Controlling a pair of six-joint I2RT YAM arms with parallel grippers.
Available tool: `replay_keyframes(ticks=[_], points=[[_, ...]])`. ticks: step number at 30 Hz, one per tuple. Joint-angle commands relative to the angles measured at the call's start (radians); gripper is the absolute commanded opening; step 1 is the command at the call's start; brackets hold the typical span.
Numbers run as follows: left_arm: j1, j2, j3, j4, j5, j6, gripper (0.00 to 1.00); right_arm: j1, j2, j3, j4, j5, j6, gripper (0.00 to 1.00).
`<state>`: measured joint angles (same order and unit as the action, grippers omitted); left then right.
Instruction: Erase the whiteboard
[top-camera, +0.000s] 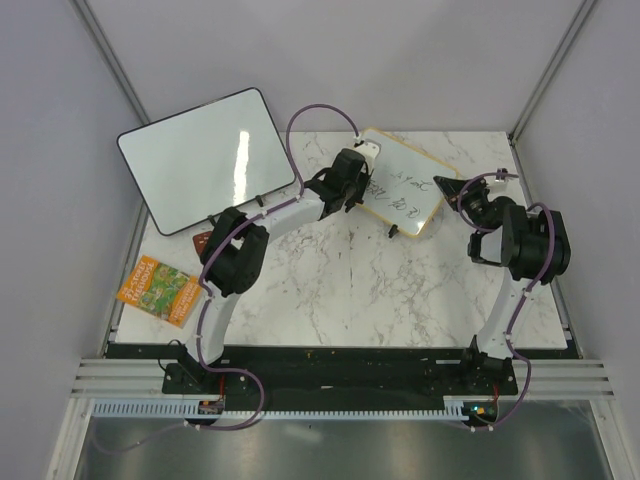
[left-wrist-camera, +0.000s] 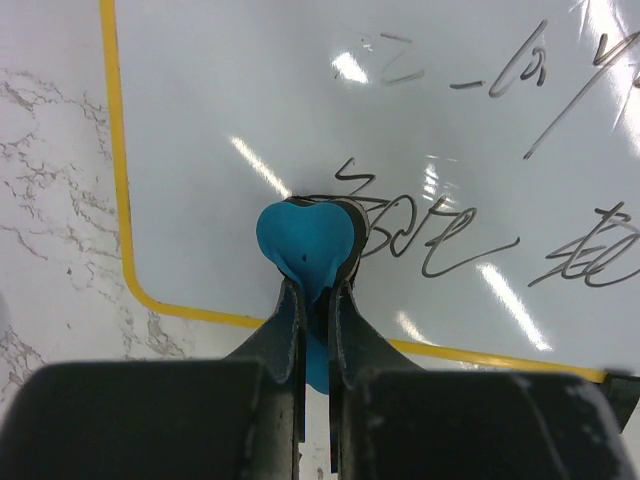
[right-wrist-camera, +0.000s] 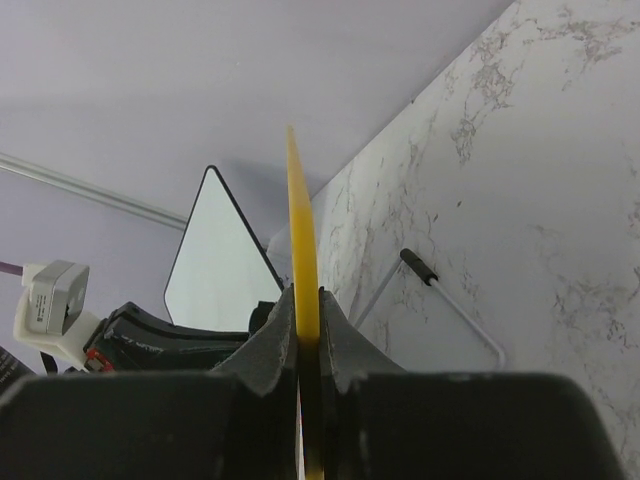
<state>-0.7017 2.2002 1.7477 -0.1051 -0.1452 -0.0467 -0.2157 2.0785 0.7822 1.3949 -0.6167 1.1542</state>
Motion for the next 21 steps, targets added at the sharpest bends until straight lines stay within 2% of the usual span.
replay_keyframes(ticks=[1,11,19,21], points=[[-0.002,0.000,0.019,0.084,-0.014,-0.024,0.02,-0.005,0.020,-0.011,0.309,-0.052,-0.042,0.00],[-0.001,0.012,0.019,0.102,-0.028,-0.013,0.02,-0.005,-0.050,-0.100,0.319,-0.135,-0.151,0.00],[-0.001,0.044,0.024,0.100,-0.024,-0.042,0.02,0.016,-0.210,-0.199,0.294,-0.127,-0.293,0.00],[0.001,0.036,0.012,0.100,-0.028,-0.044,0.02,0.027,-0.271,-0.205,0.178,-0.106,-0.367,0.00]])
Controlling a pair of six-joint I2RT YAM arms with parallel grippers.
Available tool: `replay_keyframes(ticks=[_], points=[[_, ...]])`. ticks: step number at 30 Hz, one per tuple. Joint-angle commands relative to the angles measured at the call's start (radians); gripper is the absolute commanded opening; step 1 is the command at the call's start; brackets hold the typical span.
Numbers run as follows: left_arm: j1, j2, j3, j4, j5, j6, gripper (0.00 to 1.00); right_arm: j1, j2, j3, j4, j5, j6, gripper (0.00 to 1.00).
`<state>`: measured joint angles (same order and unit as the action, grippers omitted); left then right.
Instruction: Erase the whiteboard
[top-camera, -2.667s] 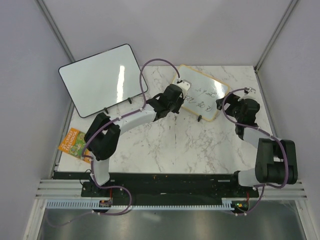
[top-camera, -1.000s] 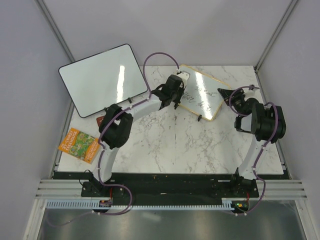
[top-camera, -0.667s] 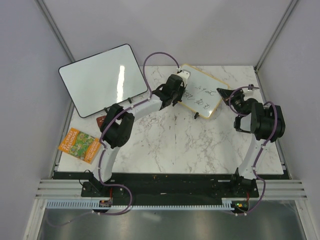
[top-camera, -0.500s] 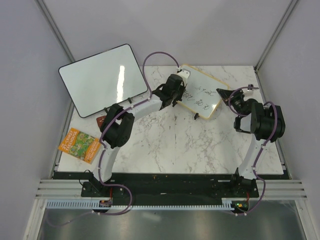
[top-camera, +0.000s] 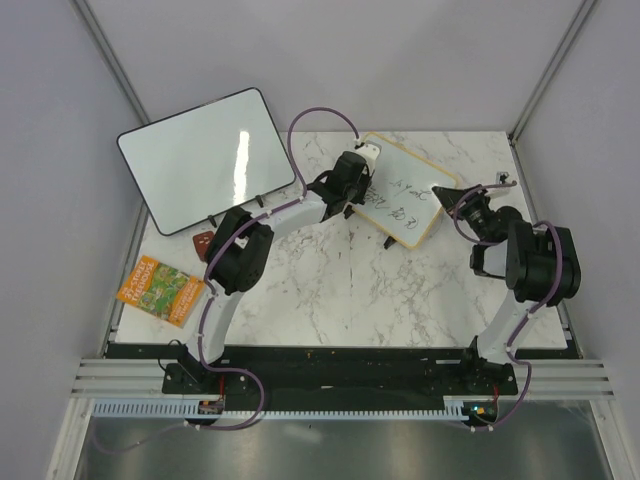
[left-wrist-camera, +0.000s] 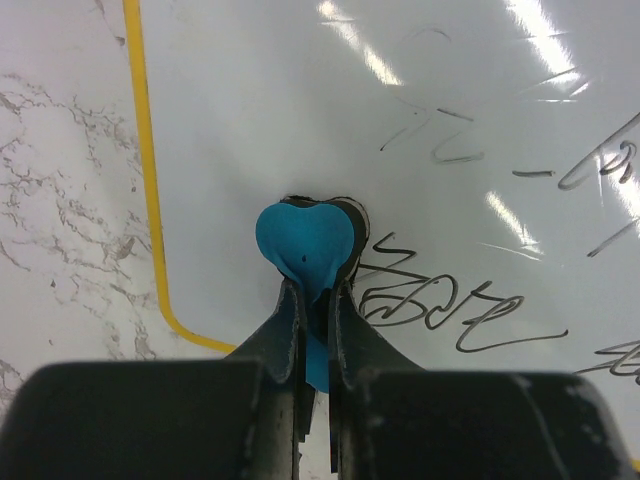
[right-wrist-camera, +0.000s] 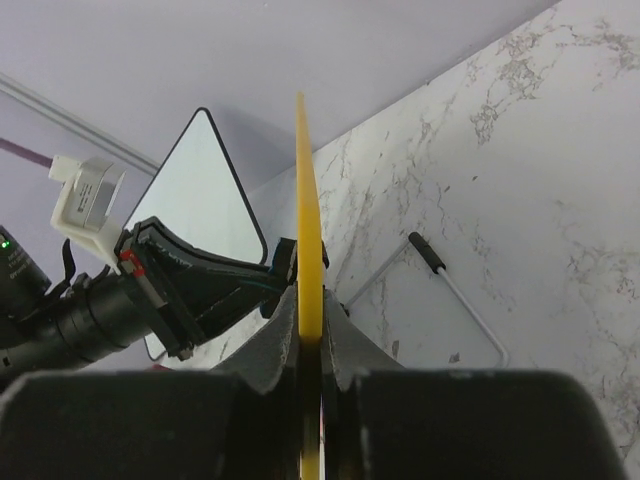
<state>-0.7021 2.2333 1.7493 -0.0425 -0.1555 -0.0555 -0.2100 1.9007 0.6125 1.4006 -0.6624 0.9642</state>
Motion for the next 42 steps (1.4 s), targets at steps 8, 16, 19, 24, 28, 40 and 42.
replay_keyframes(ticks=[8,16,19,24,28,40,42], points=[[0.000,0.008,0.004,0.038,0.026,-0.044,0.02,0.110,-0.178,-0.004,-0.087,-0.058,-0.374,0.00],[-0.007,0.017,-0.043,0.130,0.151,-0.153,0.02,0.112,-0.155,-0.040,0.086,-0.112,-0.321,0.00],[-0.022,0.015,-0.071,0.184,0.191,-0.185,0.02,0.110,-0.161,-0.042,0.071,-0.111,-0.331,0.00],[-0.094,0.045,-0.050,0.217,0.198,-0.114,0.02,0.110,-0.149,-0.033,0.067,-0.120,-0.325,0.00],[-0.157,0.058,-0.019,0.179,0.320,-0.005,0.02,0.110,-0.138,-0.025,0.075,-0.126,-0.311,0.00],[-0.264,0.112,0.110,-0.079,0.405,0.146,0.02,0.110,-0.129,-0.007,0.052,-0.138,-0.298,0.00],[-0.264,0.109,0.092,-0.076,0.402,0.125,0.02,0.110,-0.129,-0.007,0.052,-0.138,-0.295,0.00]])
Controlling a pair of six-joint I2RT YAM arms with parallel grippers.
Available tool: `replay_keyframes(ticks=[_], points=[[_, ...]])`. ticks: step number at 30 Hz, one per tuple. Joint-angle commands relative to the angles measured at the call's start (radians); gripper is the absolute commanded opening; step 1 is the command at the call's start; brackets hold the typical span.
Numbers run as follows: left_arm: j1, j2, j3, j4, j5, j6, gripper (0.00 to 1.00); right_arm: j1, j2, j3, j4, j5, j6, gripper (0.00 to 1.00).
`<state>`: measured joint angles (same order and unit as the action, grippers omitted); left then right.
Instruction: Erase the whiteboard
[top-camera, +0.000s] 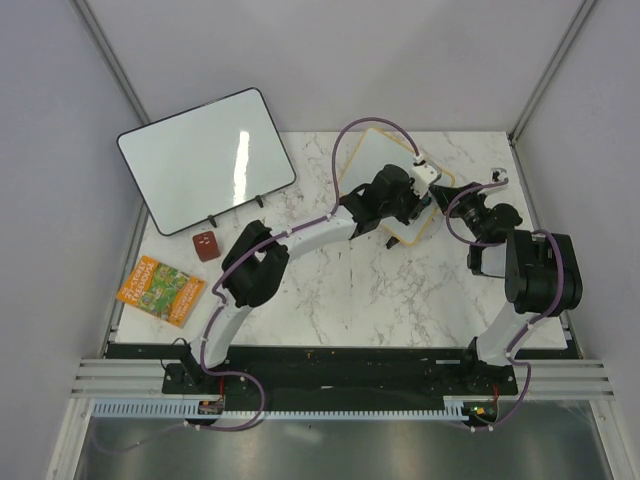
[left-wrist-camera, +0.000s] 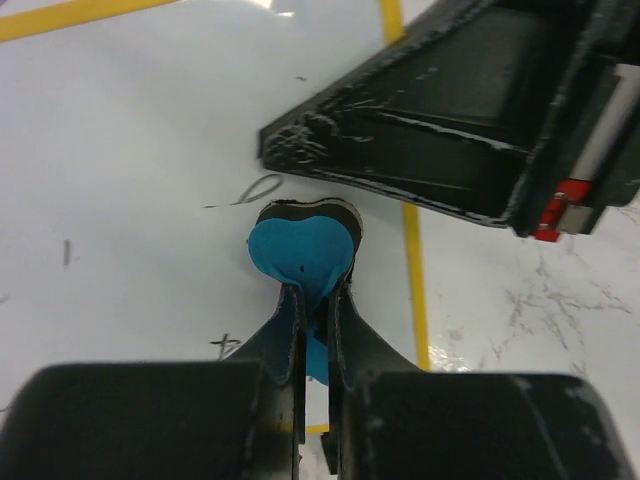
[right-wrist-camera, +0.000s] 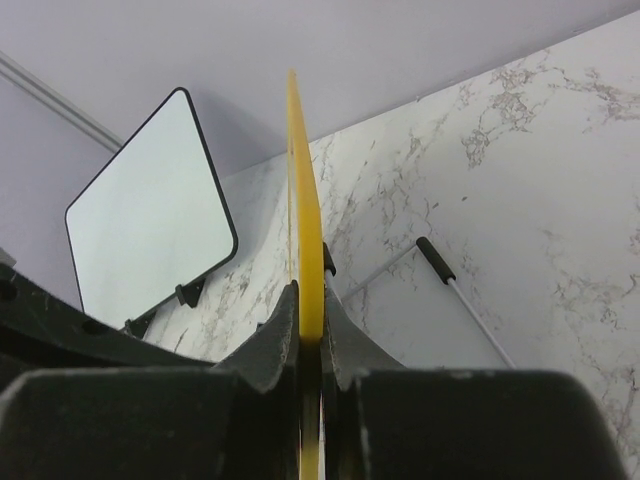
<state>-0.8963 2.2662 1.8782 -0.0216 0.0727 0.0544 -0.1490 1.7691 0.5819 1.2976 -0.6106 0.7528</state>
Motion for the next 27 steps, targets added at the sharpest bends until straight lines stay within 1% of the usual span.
replay_keyframes(ticks=[1,4,6,7,8,10,11,14,18,19,23,27], points=[[-0.070,0.076,-0.043,-0.086,0.156,0.007,0.02,0.049,0.003,0.024,0.157,-0.192,-0.083,0.00],[-0.069,0.078,-0.057,-0.083,0.098,-0.014,0.02,0.049,0.003,0.024,0.160,-0.192,-0.079,0.00],[-0.067,0.073,-0.071,-0.074,0.015,-0.033,0.02,0.049,0.004,0.026,0.163,-0.195,-0.075,0.00],[-0.064,0.066,-0.080,-0.064,-0.047,-0.042,0.02,0.049,0.004,0.024,0.166,-0.196,-0.073,0.00],[-0.062,0.058,-0.100,-0.052,-0.069,-0.080,0.02,0.049,0.004,0.026,0.166,-0.198,-0.070,0.00],[-0.052,0.035,-0.129,-0.029,-0.155,-0.111,0.02,0.049,0.001,0.024,0.166,-0.199,-0.069,0.00],[-0.047,0.026,-0.158,-0.005,-0.171,-0.141,0.02,0.051,0.000,0.024,0.166,-0.201,-0.067,0.00],[-0.018,0.004,-0.197,0.015,-0.182,-0.210,0.02,0.049,-0.002,0.022,0.167,-0.199,-0.066,0.00],[0.048,-0.008,-0.231,0.017,-0.153,-0.292,0.02,0.049,0.018,0.027,0.204,-0.209,-0.037,0.00],[0.057,-0.010,-0.243,0.044,-0.149,-0.306,0.02,0.049,0.018,0.027,0.209,-0.209,-0.035,0.00],[0.108,-0.033,-0.283,0.063,-0.148,-0.395,0.02,0.049,0.012,0.026,0.201,-0.209,-0.040,0.00],[0.143,-0.060,-0.327,0.091,-0.197,-0.426,0.02,0.049,0.009,0.022,0.200,-0.206,-0.038,0.00]])
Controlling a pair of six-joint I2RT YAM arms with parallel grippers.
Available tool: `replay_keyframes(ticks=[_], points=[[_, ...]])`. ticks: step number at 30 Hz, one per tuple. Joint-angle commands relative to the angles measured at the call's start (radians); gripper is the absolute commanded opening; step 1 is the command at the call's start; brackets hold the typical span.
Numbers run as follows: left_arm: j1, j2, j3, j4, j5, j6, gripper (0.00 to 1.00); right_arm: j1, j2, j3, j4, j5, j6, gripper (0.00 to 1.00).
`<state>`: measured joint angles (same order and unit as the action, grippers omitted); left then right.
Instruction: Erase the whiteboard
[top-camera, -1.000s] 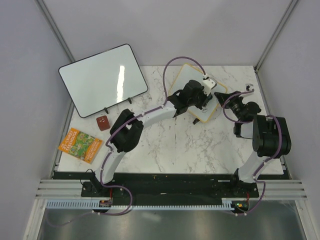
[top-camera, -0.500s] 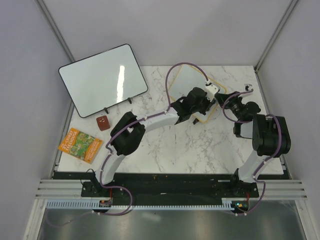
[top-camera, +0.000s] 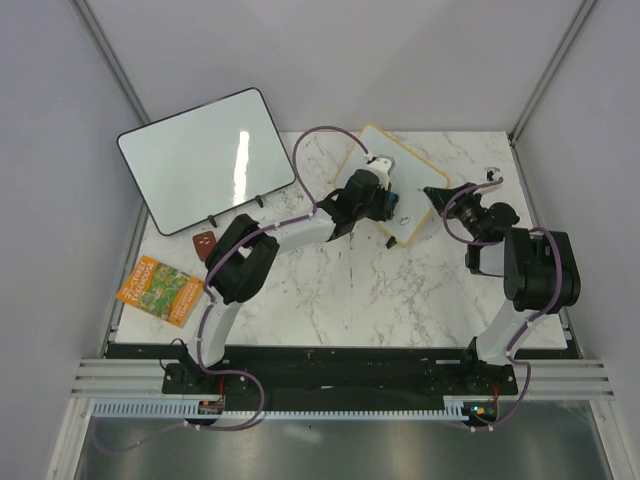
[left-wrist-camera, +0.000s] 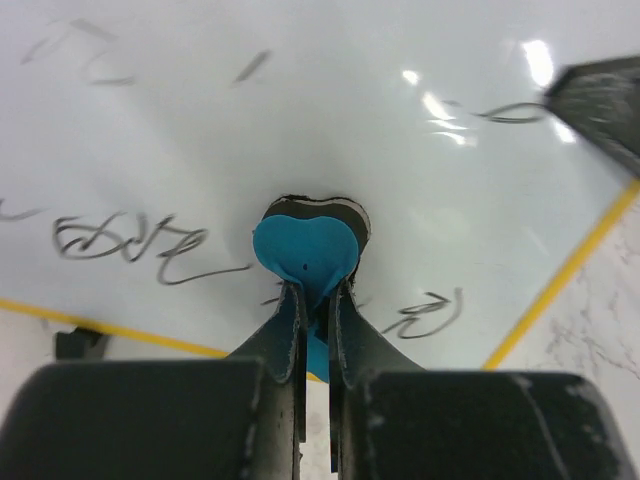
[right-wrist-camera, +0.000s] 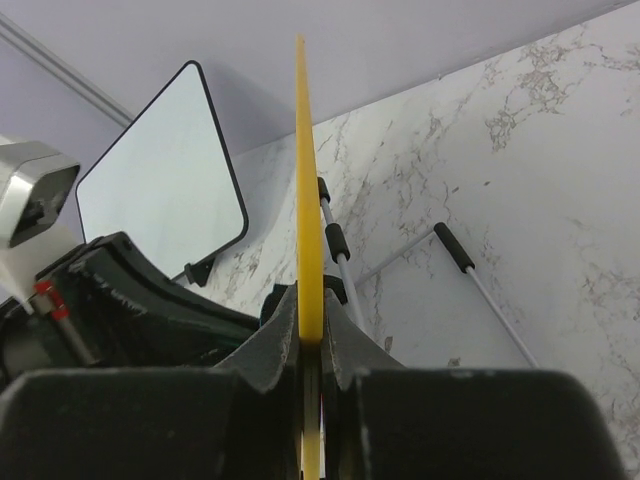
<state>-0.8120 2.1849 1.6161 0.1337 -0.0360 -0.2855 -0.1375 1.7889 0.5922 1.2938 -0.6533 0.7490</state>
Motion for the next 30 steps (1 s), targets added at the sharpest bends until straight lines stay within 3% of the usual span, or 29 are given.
replay_keyframes(ticks=[1,9,30], points=[[0.063,0.015,-0.076,-0.062,-0.097,-0.096,0.02,0.038,-0.008,0.012,0.205,-0.163,-0.033,0.00],[0.108,-0.007,-0.088,-0.059,-0.177,-0.179,0.02,0.038,-0.010,0.009,0.222,-0.167,-0.022,0.00],[0.223,-0.092,-0.056,0.041,-0.125,-0.241,0.02,0.012,-0.063,0.050,0.095,-0.243,-0.013,0.00]])
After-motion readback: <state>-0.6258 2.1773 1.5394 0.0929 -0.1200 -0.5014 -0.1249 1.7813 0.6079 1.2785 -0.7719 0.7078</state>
